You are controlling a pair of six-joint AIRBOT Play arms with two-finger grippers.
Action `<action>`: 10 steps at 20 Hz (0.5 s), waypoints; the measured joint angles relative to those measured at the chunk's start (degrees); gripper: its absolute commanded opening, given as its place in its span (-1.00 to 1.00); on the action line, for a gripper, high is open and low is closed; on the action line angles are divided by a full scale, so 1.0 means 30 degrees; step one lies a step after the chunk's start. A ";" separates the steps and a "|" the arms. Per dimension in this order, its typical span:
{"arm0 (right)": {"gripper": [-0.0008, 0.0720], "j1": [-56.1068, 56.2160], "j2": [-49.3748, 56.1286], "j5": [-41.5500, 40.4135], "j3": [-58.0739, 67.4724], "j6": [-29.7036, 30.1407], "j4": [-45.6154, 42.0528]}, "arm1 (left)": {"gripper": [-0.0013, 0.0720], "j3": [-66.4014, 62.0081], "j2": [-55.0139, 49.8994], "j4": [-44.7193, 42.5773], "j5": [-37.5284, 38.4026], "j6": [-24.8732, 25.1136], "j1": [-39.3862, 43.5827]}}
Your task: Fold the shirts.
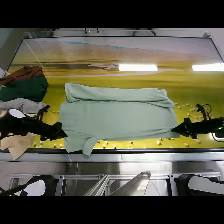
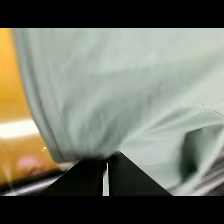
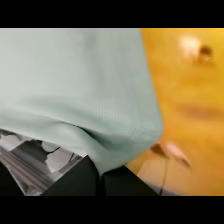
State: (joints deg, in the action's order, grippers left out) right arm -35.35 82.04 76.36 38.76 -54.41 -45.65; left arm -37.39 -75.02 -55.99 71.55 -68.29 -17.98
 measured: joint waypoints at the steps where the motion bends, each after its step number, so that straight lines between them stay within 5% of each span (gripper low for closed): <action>1: -0.93 -0.0386 -0.0073 0.0510 0.0284 -0.0182 0.0029 | -0.90 -0.0284 0.0401 0.0189 0.0678 0.0066 -0.0772; 10: -0.93 -0.1632 -0.0335 0.2616 0.1282 0.0226 0.3082 | -0.90 -0.1392 0.2973 0.3468 0.3694 0.1537 -0.4663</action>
State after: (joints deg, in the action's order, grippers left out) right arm -40.25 81.03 84.20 42.61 -53.74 -36.40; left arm -41.56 -66.11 -45.58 82.63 -63.68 -31.97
